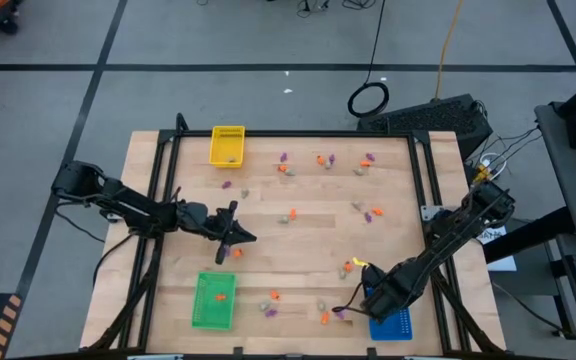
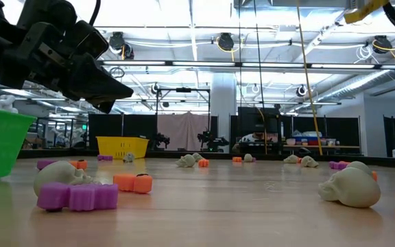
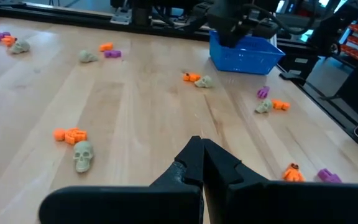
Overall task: Sort Halloween decoration
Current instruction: Put the purple skeleton toy into the blue bin, then put the orange skeleton toy into the green bin
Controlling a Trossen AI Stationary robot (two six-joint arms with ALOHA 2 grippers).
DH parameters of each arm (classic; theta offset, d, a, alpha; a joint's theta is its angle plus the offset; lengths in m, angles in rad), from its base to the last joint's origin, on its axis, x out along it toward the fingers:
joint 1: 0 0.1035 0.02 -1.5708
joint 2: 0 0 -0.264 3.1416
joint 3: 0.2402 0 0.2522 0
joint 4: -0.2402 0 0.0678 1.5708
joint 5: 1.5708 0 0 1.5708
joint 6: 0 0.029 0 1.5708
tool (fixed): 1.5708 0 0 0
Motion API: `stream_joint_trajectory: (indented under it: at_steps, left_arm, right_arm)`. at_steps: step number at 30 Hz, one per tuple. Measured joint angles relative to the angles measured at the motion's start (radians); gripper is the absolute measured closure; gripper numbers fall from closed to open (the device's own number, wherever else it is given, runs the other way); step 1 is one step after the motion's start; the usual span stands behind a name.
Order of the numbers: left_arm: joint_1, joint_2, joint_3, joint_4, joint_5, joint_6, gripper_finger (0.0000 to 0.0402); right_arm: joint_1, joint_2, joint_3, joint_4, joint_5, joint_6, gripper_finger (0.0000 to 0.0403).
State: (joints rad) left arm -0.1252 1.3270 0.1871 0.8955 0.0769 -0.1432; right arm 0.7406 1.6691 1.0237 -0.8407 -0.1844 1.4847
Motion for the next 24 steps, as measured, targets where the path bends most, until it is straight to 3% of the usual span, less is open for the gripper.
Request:
stream_joint_trajectory:
  at_steps: [5,12,17,21,24]
  left_arm:
    - [0.000,0.000,0.000,-0.021,-0.003,0.000,0.0402]
    - [0.000,0.000,0.000,-0.025,-0.030,-0.001,0.0402]
    - [0.000,0.000,0.000,-0.024,-0.033,0.019,0.0402]
    - [0.000,0.000,0.000,-0.023,-0.040,0.019,0.0402]
    - [0.000,0.000,0.000,-0.022,-0.040,0.019,0.0402]
  right_arm:
    - [-0.006,0.000,0.026,-0.040,-0.002,-0.026,0.0332]
    - [-0.016,-0.006,0.219,-0.304,0.010,-0.130,0.0291]
    - [-0.066,-0.007,0.338,-0.463,0.101,-0.253,0.0321]
    - [-0.150,-0.010,0.342,-0.499,0.187,-0.398,0.0383]
    - [-0.229,-0.014,0.329,-0.503,0.245,-0.528,0.0395]
